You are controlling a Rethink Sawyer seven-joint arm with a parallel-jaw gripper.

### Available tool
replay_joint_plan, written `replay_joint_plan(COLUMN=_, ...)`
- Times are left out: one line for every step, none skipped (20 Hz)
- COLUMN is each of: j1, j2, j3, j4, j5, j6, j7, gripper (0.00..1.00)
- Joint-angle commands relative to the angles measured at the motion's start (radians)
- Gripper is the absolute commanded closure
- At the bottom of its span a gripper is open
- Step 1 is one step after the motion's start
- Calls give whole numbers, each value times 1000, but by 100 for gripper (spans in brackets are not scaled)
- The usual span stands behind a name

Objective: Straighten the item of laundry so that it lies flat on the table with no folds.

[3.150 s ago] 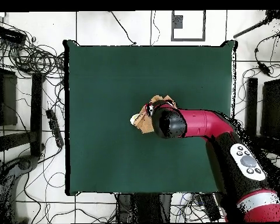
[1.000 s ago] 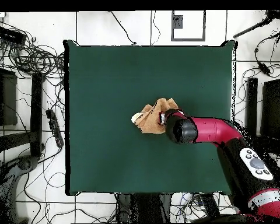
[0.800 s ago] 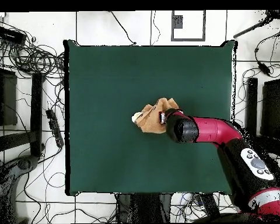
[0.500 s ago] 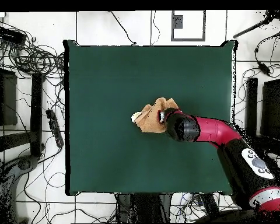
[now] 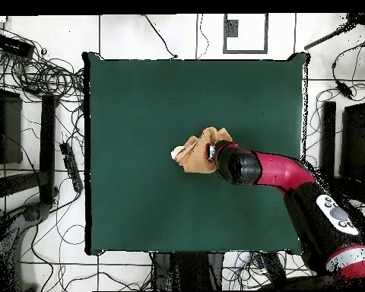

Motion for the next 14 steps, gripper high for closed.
replay_joint_plan(j1=47, j2=-146, j3=83, j4=196, j5=119, j6=175, j7=118, gripper=100)
replay_joint_plan(j1=54, j2=-189, j3=79, j4=225, j5=137, j6=204, j7=124, gripper=100)
replay_joint_plan(j1=64, j2=-227, j3=75, j4=248, j5=153, j6=235, j7=121, gripper=100)
replay_joint_plan(j1=72, j2=-259, j3=72, j4=269, j5=163, j6=258, j7=111, gripper=100)
replay_joint_plan(j1=86, j2=-286, j3=62, j4=279, j5=175, j6=281, j7=108, gripper=100)
replay_joint_plan(j1=95, j2=-307, j3=55, j4=294, j5=194, j6=292, j7=125, gripper=100)
replay_joint_plan(j1=106, j2=-328, j3=42, j4=309, j5=203, j6=296, j7=136, gripper=100)
replay_joint_plan(j1=123, j2=-343, j3=24, j4=311, j5=211, j6=306, j7=150, gripper=100)
replay_joint_plan(j1=138, j2=-349, j3=6, j4=312, j5=207, j6=300, j7=158, gripper=100)
replay_joint_plan(j1=154, j2=-357, j3=-11, j4=312, j5=200, j6=301, j7=161, gripper=100)
replay_joint_plan(j1=166, j2=-361, j3=-22, j4=313, j5=193, j6=296, j7=162, gripper=100)
replay_joint_plan(j1=179, j2=-375, j3=-34, j4=324, j5=187, j6=295, j7=166, gripper=100)
replay_joint_plan(j1=190, j2=-393, j3=-45, j4=342, j5=190, j6=287, j7=180, gripper=100)
replay_joint_plan(j1=201, j2=-411, j3=-57, j4=361, j5=194, j6=280, j7=195, gripper=100)
